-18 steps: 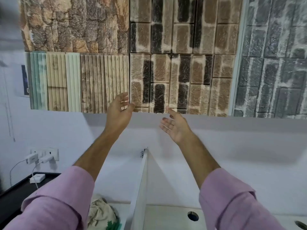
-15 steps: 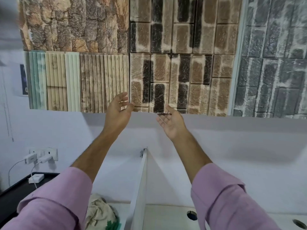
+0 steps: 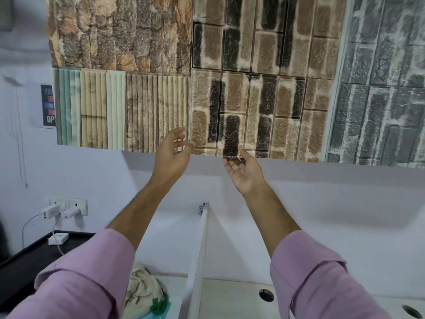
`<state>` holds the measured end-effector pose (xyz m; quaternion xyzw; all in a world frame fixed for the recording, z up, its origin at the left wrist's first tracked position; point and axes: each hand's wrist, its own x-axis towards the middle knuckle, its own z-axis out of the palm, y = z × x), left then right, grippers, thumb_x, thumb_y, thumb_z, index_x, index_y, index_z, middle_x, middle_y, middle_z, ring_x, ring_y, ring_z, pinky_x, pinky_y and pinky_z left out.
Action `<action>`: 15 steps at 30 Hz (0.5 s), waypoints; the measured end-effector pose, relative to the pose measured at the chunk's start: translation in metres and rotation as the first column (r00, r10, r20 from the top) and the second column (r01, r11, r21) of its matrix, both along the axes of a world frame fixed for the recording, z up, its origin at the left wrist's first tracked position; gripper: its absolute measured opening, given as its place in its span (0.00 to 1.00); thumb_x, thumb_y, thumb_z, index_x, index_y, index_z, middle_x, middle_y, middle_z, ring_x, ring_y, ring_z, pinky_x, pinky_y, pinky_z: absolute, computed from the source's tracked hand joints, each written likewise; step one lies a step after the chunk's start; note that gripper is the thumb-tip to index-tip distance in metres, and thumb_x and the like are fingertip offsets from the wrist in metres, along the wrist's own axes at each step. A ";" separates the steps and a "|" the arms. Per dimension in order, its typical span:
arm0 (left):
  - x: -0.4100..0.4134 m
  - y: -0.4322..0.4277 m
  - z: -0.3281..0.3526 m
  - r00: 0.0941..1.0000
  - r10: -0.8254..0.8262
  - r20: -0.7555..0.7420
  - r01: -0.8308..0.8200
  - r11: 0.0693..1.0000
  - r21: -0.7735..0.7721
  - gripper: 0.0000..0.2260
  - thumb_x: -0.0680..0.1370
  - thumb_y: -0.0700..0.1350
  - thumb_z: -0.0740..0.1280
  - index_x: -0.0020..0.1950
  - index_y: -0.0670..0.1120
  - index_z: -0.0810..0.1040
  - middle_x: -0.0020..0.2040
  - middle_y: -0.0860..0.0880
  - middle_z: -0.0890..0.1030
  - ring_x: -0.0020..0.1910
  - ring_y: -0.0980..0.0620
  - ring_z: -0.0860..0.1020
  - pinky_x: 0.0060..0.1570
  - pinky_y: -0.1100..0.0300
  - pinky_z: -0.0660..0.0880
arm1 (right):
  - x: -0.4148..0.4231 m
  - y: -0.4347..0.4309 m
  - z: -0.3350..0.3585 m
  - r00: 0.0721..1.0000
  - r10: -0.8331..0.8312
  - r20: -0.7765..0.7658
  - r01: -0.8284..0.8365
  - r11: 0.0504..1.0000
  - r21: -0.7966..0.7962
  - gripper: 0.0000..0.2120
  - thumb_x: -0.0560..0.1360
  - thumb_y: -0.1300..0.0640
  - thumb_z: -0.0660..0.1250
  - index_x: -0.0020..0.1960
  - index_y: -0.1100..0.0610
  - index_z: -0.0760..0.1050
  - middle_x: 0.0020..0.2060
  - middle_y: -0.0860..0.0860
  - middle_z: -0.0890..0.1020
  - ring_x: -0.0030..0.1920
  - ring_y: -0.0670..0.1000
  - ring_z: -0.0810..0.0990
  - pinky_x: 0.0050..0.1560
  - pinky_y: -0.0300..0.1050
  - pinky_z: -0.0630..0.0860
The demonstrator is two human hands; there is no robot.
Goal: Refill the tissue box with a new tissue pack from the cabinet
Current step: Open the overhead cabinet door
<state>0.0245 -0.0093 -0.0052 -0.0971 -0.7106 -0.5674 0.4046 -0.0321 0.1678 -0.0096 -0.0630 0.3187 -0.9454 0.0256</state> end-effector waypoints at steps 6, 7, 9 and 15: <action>0.009 0.003 -0.003 0.999 -0.024 -0.028 0.024 1.000 0.006 0.20 0.83 0.45 0.67 0.75 0.47 0.72 0.64 0.53 0.78 0.60 0.57 0.79 0.53 0.72 0.75 | 0.019 0.002 -0.008 0.999 0.003 -0.045 -0.004 1.000 -0.016 0.16 0.80 0.57 0.71 0.65 0.61 0.75 0.57 0.61 0.78 0.55 0.60 0.81 0.55 0.58 0.82; 0.011 0.004 -0.004 0.999 -0.034 -0.033 0.034 0.999 0.018 0.19 0.84 0.47 0.66 0.75 0.48 0.72 0.65 0.53 0.78 0.60 0.58 0.78 0.59 0.66 0.75 | 0.024 0.003 -0.009 0.998 0.004 -0.056 -0.005 1.000 -0.021 0.16 0.79 0.57 0.72 0.65 0.60 0.76 0.56 0.60 0.78 0.54 0.60 0.81 0.53 0.58 0.83; 0.014 0.006 -0.007 0.997 -0.076 -0.028 0.078 0.995 0.061 0.20 0.85 0.53 0.61 0.76 0.49 0.72 0.69 0.53 0.77 0.64 0.57 0.77 0.67 0.57 0.74 | 0.034 0.004 -0.009 0.997 0.008 -0.078 -0.010 1.000 -0.019 0.13 0.78 0.57 0.73 0.60 0.59 0.78 0.51 0.58 0.78 0.49 0.57 0.80 0.52 0.55 0.83; 0.020 0.018 -0.008 0.981 -0.192 -0.013 0.190 0.961 0.199 0.24 0.84 0.65 0.52 0.69 0.53 0.77 0.63 0.56 0.81 0.64 0.58 0.78 0.71 0.51 0.73 | 0.060 -0.008 -0.016 0.996 0.018 -0.083 -0.025 0.996 -0.087 0.18 0.76 0.53 0.76 0.59 0.62 0.77 0.42 0.57 0.79 0.40 0.54 0.79 0.46 0.48 0.83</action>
